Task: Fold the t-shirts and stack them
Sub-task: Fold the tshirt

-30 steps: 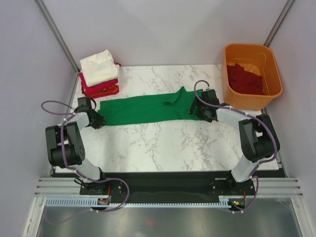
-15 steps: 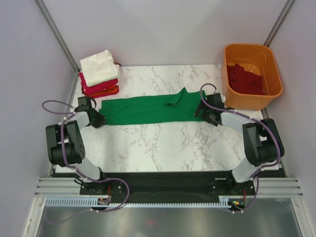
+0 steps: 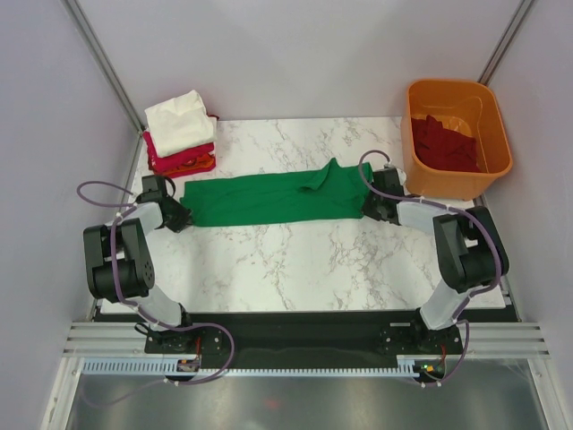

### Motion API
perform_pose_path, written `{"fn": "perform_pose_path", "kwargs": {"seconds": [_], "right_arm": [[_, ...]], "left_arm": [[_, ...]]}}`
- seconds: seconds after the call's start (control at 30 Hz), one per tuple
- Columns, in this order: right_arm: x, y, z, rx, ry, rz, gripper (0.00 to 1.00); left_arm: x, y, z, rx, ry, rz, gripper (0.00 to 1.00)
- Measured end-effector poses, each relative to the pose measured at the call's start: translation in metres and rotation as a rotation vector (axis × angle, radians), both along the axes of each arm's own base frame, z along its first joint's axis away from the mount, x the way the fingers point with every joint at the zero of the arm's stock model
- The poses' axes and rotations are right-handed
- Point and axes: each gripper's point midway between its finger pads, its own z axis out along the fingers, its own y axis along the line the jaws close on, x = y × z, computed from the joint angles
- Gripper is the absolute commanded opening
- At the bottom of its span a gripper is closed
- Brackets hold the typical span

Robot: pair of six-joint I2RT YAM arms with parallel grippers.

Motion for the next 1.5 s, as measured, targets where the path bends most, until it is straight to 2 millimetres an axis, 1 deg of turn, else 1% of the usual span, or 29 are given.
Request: {"fn": "perform_pose_path", "kwargs": {"seconds": [0.07,0.17,0.23,0.3,0.33,0.4,0.47,0.57,0.6,0.67,0.7,0.73,0.77,0.8,0.83,0.9,0.93,0.97,1.03,1.07,1.13,1.17,1.2,1.23,1.27,1.3,1.37,1.43,1.5], "right_arm": [[0.009,0.004,-0.001,0.009,-0.006,0.007,0.06],[0.023,0.005,0.002,0.004,-0.011,0.007,0.02],[0.033,0.006,0.003,0.000,-0.008,0.005,0.01],[0.054,0.010,0.007,-0.002,-0.017,0.006,0.01],[0.069,0.012,0.010,-0.003,-0.018,0.008,0.01],[0.111,0.022,0.019,0.001,-0.058,0.020,0.01],[0.159,0.037,0.031,0.019,-0.115,0.043,0.04],[0.220,0.059,0.045,0.056,-0.195,0.094,0.07],[0.236,0.066,0.049,0.074,-0.223,0.109,0.08],[0.258,0.081,0.053,0.119,-0.263,0.145,0.22],[0.266,0.089,0.052,0.151,-0.272,0.163,0.35],[0.273,0.096,0.050,0.180,-0.287,0.178,0.52],[0.277,0.102,0.045,0.211,-0.291,0.189,0.85],[0.279,0.109,0.041,0.246,-0.296,0.207,0.98],[0.280,0.114,0.034,0.270,-0.296,0.222,0.98],[0.283,0.123,0.036,0.309,-0.325,0.254,0.98],[0.282,0.126,0.038,0.319,-0.327,0.267,0.98],[0.282,0.127,0.039,0.323,-0.331,0.274,0.98],[0.279,0.125,0.040,0.312,-0.332,0.281,0.98],[0.272,0.121,0.039,0.297,-0.314,0.279,0.98],[0.251,0.109,0.041,0.253,-0.266,0.265,0.98],[0.236,0.100,0.044,0.227,-0.244,0.251,0.98],[0.217,0.091,0.050,0.205,-0.213,0.238,0.98],[0.200,0.084,0.060,0.190,-0.197,0.229,0.98],[0.175,0.076,0.074,0.177,-0.187,0.220,0.98],[0.157,0.070,0.086,0.164,-0.188,0.212,0.98],[0.114,0.062,0.118,0.157,-0.216,0.207,0.98],[0.067,0.069,0.139,0.169,-0.240,0.232,0.98],[0.018,0.093,0.143,0.203,-0.240,0.302,0.98]], "left_arm": [[0.001,-0.001,0.000,0.000,-0.002,-0.002,0.02],[0.001,-0.006,0.000,0.002,-0.005,-0.018,0.02],[0.000,-0.015,0.002,0.003,-0.014,-0.041,0.02],[-0.010,-0.032,0.002,-0.005,-0.015,-0.085,0.02],[-0.018,-0.043,0.004,-0.013,-0.018,-0.116,0.02],[-0.034,-0.067,0.009,-0.034,-0.030,-0.182,0.02],[-0.048,-0.091,0.017,-0.055,-0.052,-0.248,0.02],[-0.077,-0.132,0.031,-0.117,-0.100,-0.356,0.02],[-0.087,-0.145,0.034,-0.139,-0.109,-0.387,0.02],[-0.106,-0.166,0.037,-0.174,-0.113,-0.442,0.02],[-0.118,-0.181,0.037,-0.190,-0.104,-0.479,0.02],[-0.128,-0.193,0.037,-0.206,-0.095,-0.515,0.02],[-0.139,-0.207,0.038,-0.224,-0.084,-0.554,0.02],[-0.150,-0.222,0.040,-0.243,-0.074,-0.600,0.02],[-0.163,-0.236,0.041,-0.255,-0.061,-0.648,0.02],[-0.185,-0.261,0.044,-0.270,-0.030,-0.740,0.36],[-0.192,-0.275,0.047,-0.275,-0.015,-0.783,0.50],[-0.200,-0.289,0.051,-0.279,0.005,-0.826,0.67],[-0.205,-0.314,0.058,-0.285,0.015,-0.885,0.74],[-0.206,-0.327,0.062,-0.288,0.017,-0.913,0.79],[-0.204,-0.349,0.074,-0.296,-0.001,-0.957,0.84],[-0.202,-0.356,0.081,-0.298,-0.019,-0.970,0.88],[-0.199,-0.362,0.090,-0.298,-0.044,-0.982,0.90],[-0.193,-0.364,0.102,-0.294,-0.072,-0.985,0.95],[-0.187,-0.366,0.113,-0.290,-0.103,-0.990,0.96],[-0.178,-0.367,0.127,-0.283,-0.145,-0.988,0.96],[-0.159,-0.361,0.154,-0.273,-0.221,-0.975,0.95],[-0.136,-0.344,0.179,-0.259,-0.300,-0.937,0.95],[-0.116,-0.314,0.191,-0.231,-0.347,-0.876,0.94]]}}
